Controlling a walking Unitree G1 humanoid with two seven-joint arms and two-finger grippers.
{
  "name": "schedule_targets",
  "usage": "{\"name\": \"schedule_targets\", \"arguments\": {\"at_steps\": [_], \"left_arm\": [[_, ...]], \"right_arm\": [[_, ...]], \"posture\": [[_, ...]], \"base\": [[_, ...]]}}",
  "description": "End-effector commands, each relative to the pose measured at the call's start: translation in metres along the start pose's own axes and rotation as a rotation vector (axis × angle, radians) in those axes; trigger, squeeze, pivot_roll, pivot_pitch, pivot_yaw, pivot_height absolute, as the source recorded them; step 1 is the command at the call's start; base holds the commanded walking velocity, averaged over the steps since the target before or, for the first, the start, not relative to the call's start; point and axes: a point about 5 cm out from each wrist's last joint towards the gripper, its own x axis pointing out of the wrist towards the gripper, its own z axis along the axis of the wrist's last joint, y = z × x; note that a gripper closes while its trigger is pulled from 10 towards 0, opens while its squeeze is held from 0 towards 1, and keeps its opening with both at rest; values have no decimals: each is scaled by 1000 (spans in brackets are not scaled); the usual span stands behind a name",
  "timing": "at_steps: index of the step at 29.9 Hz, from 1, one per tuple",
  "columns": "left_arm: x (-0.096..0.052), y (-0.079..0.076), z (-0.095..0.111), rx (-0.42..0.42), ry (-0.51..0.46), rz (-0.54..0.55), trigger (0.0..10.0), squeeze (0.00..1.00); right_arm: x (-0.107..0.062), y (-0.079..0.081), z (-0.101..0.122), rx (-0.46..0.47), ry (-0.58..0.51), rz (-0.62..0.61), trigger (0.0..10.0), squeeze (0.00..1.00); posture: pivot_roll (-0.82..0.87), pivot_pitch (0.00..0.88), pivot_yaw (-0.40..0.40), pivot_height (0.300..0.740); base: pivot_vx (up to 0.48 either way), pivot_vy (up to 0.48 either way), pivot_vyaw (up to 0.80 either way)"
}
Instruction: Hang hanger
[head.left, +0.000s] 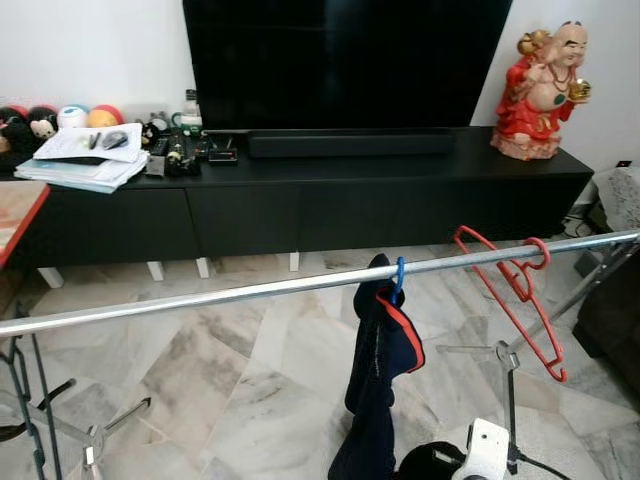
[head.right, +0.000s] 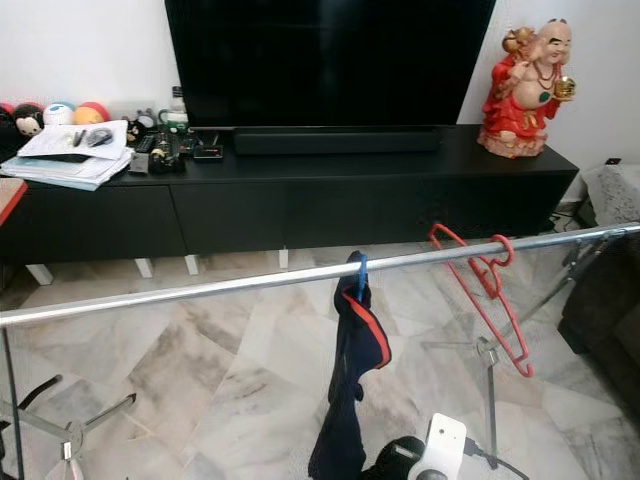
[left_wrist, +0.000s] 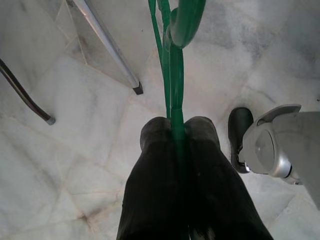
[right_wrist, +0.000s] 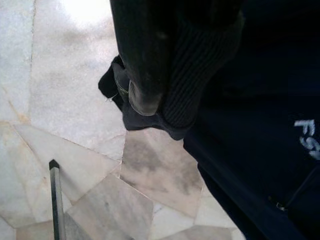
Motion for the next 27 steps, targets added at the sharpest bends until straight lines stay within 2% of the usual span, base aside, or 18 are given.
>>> {"name": "schedule_targets", "arguments": {"at_steps": [1,9,16,21,27], "left_arm": [[-1,-3,-8,15,33,-5,10000,0],[-2,-5,-14,5,52,-5,10000,0],[-7,-2,-30,-12,85,-4,10000,0],[-8,-11,-37,-8,97,-15,10000,0],[-7,-26,-33,7,88,-35,10000,0]], "right_arm": [[1,-2,4,11,-14,-11,10000,0],[0,-8,3,7,-7,-15,10000,0],[0,-14,0,-14,-4,-18,10000,0],[-1,-16,-1,-16,-8,-17,10000,0],[-1,-16,-3,-11,-5,-22,10000,0]], "posture": [[189,0,-6,740],[213,0,-34,740],[204,0,-43,740],[192,0,-40,740],[186,0,-32,740]], "base": [[-285,0,0],[-287,0,0],[-291,0,0],[-289,0,0],[-291,0,0]]}}
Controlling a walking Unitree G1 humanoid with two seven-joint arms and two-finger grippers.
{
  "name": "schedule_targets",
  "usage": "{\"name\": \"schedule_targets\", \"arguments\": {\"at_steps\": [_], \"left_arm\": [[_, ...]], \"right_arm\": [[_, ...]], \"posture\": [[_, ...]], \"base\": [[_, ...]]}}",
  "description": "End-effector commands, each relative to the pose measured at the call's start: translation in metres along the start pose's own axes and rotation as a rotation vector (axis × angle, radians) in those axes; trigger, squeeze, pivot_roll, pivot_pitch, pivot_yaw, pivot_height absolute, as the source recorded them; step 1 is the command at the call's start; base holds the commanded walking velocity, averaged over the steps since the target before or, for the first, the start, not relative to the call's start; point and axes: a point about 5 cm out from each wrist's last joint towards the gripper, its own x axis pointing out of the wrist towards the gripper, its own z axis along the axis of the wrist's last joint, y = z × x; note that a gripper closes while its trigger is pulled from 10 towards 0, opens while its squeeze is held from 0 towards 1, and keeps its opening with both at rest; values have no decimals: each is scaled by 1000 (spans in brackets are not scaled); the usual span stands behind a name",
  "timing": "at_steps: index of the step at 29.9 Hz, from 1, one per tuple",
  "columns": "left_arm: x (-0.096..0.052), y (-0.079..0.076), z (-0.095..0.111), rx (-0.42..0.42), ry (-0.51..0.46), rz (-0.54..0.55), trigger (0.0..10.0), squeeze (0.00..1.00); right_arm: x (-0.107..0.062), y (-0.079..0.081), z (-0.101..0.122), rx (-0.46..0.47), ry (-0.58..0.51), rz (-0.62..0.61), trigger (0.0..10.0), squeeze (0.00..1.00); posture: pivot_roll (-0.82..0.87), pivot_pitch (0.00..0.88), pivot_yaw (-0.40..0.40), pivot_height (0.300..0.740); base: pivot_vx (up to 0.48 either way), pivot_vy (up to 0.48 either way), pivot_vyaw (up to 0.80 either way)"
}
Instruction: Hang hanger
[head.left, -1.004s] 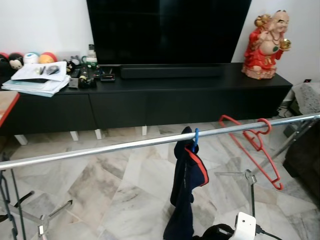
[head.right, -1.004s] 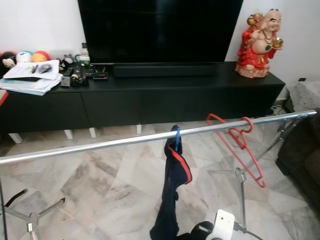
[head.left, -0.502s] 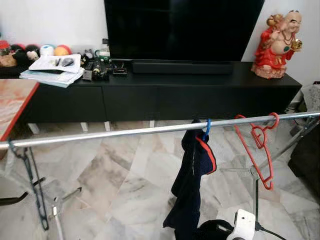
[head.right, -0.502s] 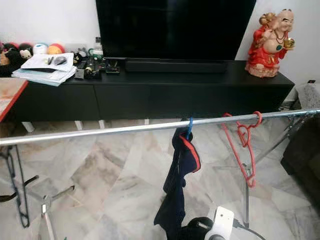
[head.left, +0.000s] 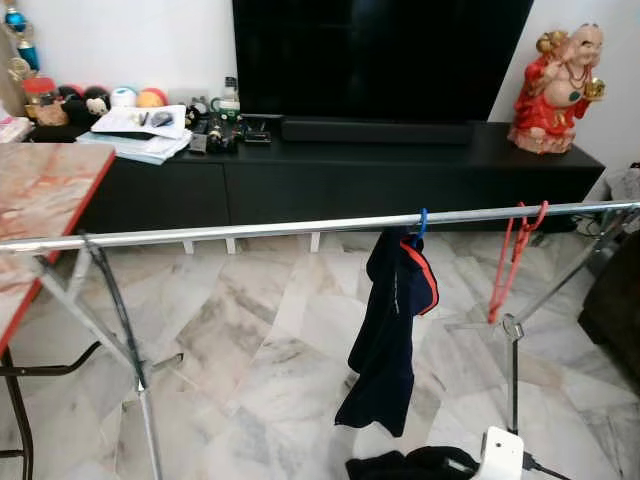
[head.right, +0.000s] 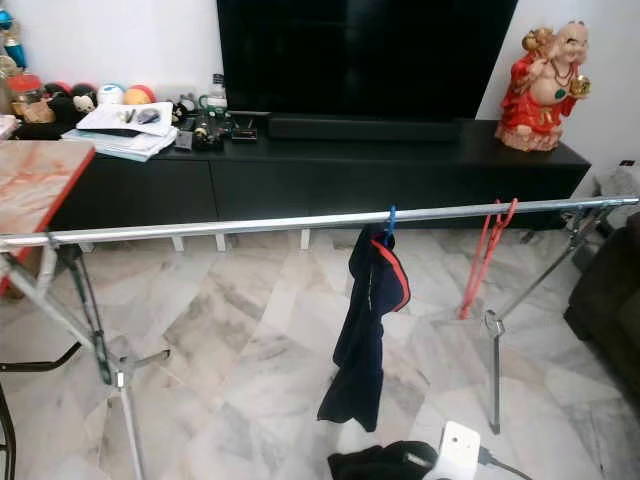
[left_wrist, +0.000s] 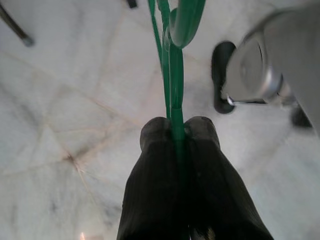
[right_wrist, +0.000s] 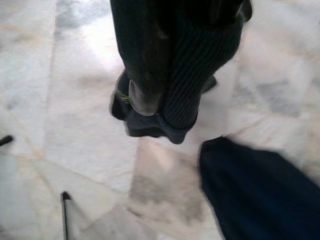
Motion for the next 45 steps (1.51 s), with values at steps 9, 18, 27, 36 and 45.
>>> {"name": "schedule_targets", "arguments": {"at_steps": [9,18,27,36,45], "left_arm": [[2,3,11,22,-17,4,10000,0],[-1,20,5,17,-3,26,10000,0],[-2,23,0,12,5,26,10000,0],[0,11,4,12,3,13,10000,0],[3,8,15,5,-16,9,10000,0]], "right_arm": [[0,-3,3,-2,-12,-16,10000,0],[0,-1,6,-40,-28,-11,10000,0],[1,1,5,-35,-22,-3,10000,0],[1,2,5,-18,-22,3,10000,0],[1,2,8,-43,-34,18,10000,0]], "posture": [[187,0,-20,740],[193,0,-18,740],[193,0,-15,740],[195,0,-20,740],[196,0,-24,740]], "base": [[-291,0,0],[-291,0,310],[-292,0,800],[-290,0,81],[-291,0,0]]}}
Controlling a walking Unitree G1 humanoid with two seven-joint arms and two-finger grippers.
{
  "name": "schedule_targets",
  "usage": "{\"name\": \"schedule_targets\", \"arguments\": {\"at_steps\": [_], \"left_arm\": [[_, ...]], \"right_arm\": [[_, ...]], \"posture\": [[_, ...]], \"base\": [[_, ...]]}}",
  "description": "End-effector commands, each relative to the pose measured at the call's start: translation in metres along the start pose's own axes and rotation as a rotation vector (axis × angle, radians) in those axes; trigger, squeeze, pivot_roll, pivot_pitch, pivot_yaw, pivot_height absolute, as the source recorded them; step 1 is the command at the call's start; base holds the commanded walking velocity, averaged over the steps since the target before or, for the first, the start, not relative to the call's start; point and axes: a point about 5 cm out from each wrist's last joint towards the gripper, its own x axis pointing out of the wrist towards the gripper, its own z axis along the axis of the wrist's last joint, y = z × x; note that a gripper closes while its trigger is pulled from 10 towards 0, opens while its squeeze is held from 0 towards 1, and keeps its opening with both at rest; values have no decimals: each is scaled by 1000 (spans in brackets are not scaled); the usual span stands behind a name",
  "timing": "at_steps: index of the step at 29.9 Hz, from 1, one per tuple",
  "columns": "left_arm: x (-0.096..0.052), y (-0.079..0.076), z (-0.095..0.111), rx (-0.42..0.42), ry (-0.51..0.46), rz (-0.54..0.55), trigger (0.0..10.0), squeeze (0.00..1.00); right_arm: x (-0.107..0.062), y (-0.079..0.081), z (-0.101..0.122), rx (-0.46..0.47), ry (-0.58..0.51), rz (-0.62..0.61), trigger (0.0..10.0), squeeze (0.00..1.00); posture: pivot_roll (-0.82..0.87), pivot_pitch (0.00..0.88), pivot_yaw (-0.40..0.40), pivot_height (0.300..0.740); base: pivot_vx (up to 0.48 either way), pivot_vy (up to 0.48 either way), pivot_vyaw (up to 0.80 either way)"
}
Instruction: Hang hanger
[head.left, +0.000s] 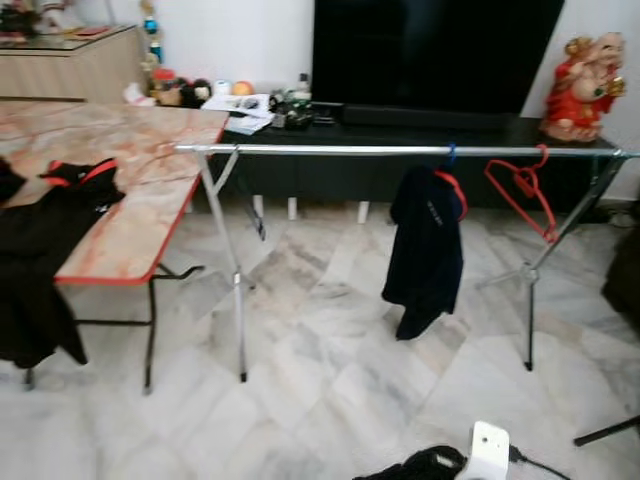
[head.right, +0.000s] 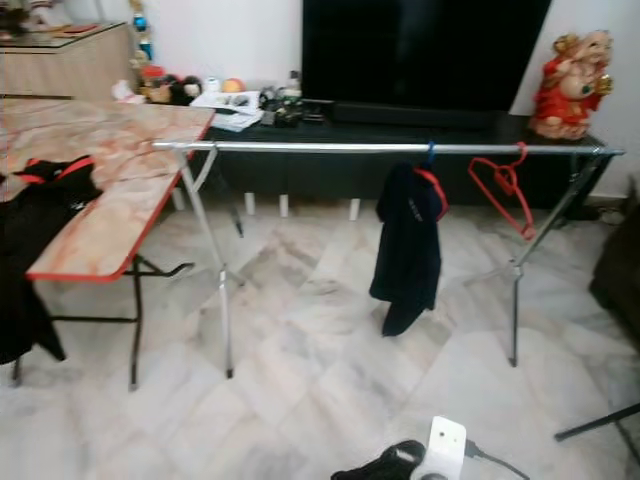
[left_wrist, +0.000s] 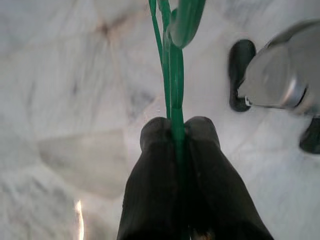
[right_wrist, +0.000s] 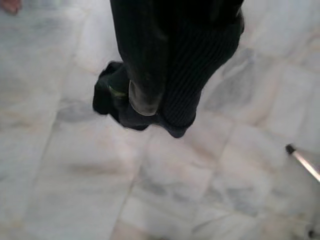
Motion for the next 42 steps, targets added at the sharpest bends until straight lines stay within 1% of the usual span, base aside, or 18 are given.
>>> {"name": "schedule_targets", "arguments": {"at_steps": [1,3,8,13,18,25,29,32,34,35,36,37,38,39,42], "left_arm": [[1,3,4,1,-2,10,10000,0],[1,4,4,0,-2,10,10000,0],[1,5,5,-12,-5,15,10000,0],[1,2,8,-23,-6,21,10000,0],[2,-1,9,-31,-5,22,10000,0],[2,0,8,-47,-6,29,10000,0],[2,2,11,-61,-32,40,10000,0],[2,11,20,-67,-78,75,10000,0],[1,22,26,-68,-117,114,10000,0],[0,28,30,-68,-140,138,10000,0],[-1,36,39,-63,-180,173,10000,0],[-1,39,42,-59,-196,185,10000,0],[-2,43,52,-53,-231,201,10000,0],[-4,48,76,-40,-326,226,10000,0],[-10,51,114,-15,-479,245,10000,0]], "right_arm": [[0,-2,4,-5,-18,0,10000,0],[0,-1,4,-6,-19,4,10000,0],[0,-1,4,-11,-21,8,10000,0],[0,-1,3,14,-16,8,10000,0],[0,-1,4,15,-23,17,10000,0],[0,0,5,14,-40,37,10000,0],[0,0,6,10,-56,37,10000,0],[0,0,10,-12,-83,44,10000,0],[0,0,11,-5,-107,41,10000,0],[0,0,21,16,-141,49,10000,0],[2,0,46,30,-215,58,10000,0],[2,0,59,27,-248,59,10000,0],[2,1,71,14,-281,60,10000,0],[1,3,86,-5,-320,62,10000,0],[1,5,101,-45,-355,54,10000,0]], "posture": [[196,0,-24,740],[195,0,-24,740],[197,0,-25,740],[201,0,-27,740],[201,0,-26,740],[200,0,-24,740],[206,0,-27,740],[208,0,-27,740],[207,0,-27,740],[208,0,-27,740],[209,0,-28,740],[209,0,-28,740],[211,0,-29,740],[213,0,-30,740],[213,0,-31,740]], "base": [[-292,0,0],[-291,0,0],[-288,0,532],[0,0,106],[0,0,0],[0,0,0],[0,0,0],[0,0,0],[0,0,0],[0,0,0],[0,0,0],[0,0,0],[0,0,0],[0,0,0],[0,0,0]]}}
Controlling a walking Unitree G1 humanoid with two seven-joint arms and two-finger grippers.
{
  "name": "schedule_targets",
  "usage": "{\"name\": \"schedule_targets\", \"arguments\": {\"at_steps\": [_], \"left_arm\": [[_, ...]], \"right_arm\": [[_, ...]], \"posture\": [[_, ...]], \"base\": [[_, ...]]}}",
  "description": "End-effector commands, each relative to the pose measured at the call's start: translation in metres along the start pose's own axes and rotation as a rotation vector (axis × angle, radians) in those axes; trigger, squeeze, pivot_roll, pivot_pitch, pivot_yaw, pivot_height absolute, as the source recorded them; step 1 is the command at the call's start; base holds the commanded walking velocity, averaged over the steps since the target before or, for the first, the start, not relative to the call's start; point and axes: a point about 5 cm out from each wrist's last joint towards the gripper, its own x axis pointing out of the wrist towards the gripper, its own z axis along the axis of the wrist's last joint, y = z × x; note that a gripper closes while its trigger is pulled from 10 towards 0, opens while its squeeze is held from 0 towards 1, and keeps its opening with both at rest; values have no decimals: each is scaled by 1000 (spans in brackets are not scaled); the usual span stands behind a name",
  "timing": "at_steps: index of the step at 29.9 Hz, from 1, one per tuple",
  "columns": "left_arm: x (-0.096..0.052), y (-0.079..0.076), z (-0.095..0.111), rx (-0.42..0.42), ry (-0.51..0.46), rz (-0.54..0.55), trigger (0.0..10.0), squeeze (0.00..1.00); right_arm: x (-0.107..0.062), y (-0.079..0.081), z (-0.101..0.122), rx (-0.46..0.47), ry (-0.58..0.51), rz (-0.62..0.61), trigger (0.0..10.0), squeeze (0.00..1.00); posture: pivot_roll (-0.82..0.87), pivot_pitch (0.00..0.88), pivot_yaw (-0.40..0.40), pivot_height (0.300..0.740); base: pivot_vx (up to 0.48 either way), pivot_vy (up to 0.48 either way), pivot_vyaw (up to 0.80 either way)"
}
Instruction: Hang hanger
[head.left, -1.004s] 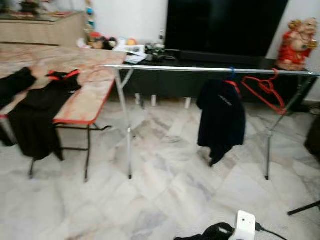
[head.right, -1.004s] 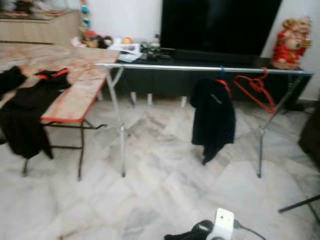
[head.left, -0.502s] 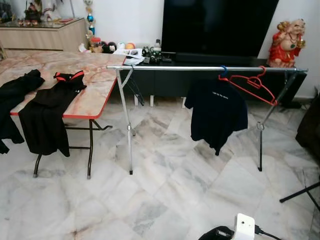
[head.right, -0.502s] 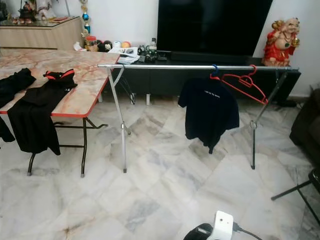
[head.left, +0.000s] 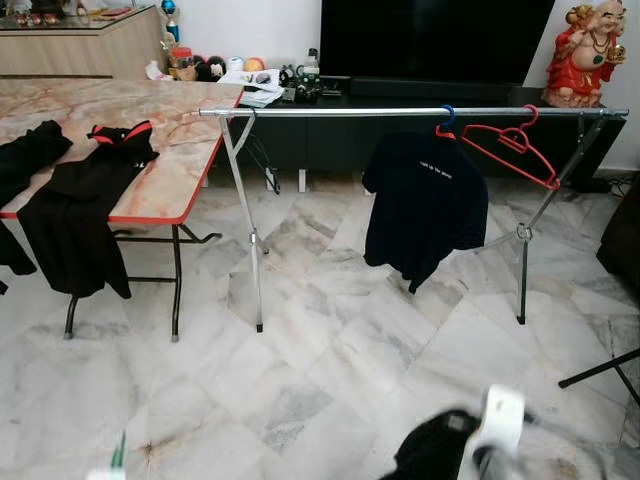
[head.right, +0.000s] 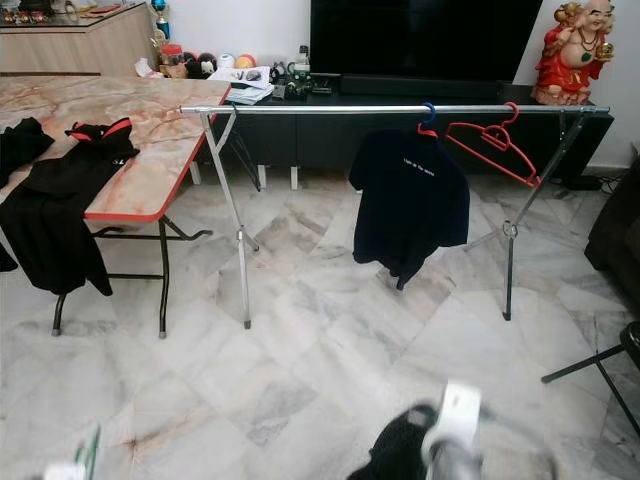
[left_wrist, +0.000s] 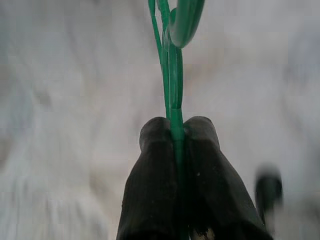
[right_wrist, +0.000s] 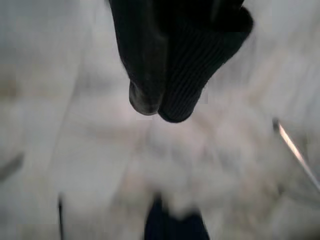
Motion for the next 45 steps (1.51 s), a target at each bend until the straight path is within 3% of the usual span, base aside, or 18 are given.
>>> {"name": "schedule_targets", "arguments": {"at_steps": [1,3,6,7,8,9,10,12,14,16,20,23,27,33,42,45], "left_arm": [[5,1,27,28,-123,-1,10000,0],[5,-7,51,101,-238,-74,10000,0],[2,-14,66,165,-299,-186,10000,0],[-3,-16,78,209,-320,-290,10000,0],[-4,-17,82,221,-324,-323,10000,0],[-6,-18,86,242,-325,-365,10000,0],[-13,-21,91,340,-318,-475,10000,0],[-22,-25,94,486,-271,-627,10000,0],[-28,-28,94,576,-231,-711,10000,0],[-36,-32,98,629,-197,-789,10000,0],[-64,-58,112,685,-149,-1013,10000,0],[-69,-66,116,696,-157,-1051,10000,0],[-81,-88,131,667,-210,-1136,10000,0],[-92,-112,137,647,-222,-1172,10000,0],[-91,-118,132,656,-228,-1149,10000,0],[-84,-118,132,694,-241,-1058,10000,0]], "right_arm": [[2,5,10,-54,-37,9,10000,0],[5,7,23,-146,-72,14,10000,0],[7,9,34,-238,-93,12,10000,0],[10,11,46,-322,-101,-3,10000,0],[11,11,49,-343,-104,-7,10000,0],[12,14,54,-344,-115,2,10000,0],[13,21,63,-366,-128,39,10000,0],[15,31,74,-476,-133,67,10000,0],[16,39,81,-554,-146,86,10000,0],[16,50,88,-587,-165,112,10000,0],[13,87,99,-598,-194,205,10000,0],[13,95,99,-591,-190,221,10000,0],[9,115,95,-584,-178,260,10000,0],[5,135,84,-535,-143,307,10000,0],[4,137,80,-525,-128,315,10000,0],[4,137,80,-505,-119,321,10000,0]], "posture": [[213,0,-31,740],[213,0,-34,740],[215,0,-36,740],[215,0,-38,740],[215,0,-40,740],[215,0,-40,740],[218,0,-42,740],[224,0,-47,740],[227,0,-49,740],[230,0,-52,740],[228,0,-57,740],[228,0,-61,740],[235,0,-69,740],[241,0,-74,740],[238,0,-73,740],[242,0,-75,740]], "base": [[0,0,0],[0,0,0],[0,0,0],[0,0,0],[0,0,0],[0,0,0],[0,0,0],[0,0,0],[0,0,0],[0,0,0],[0,0,0],[0,0,0],[0,0,0],[0,0,0],[0,0,0],[0,0,0]]}}
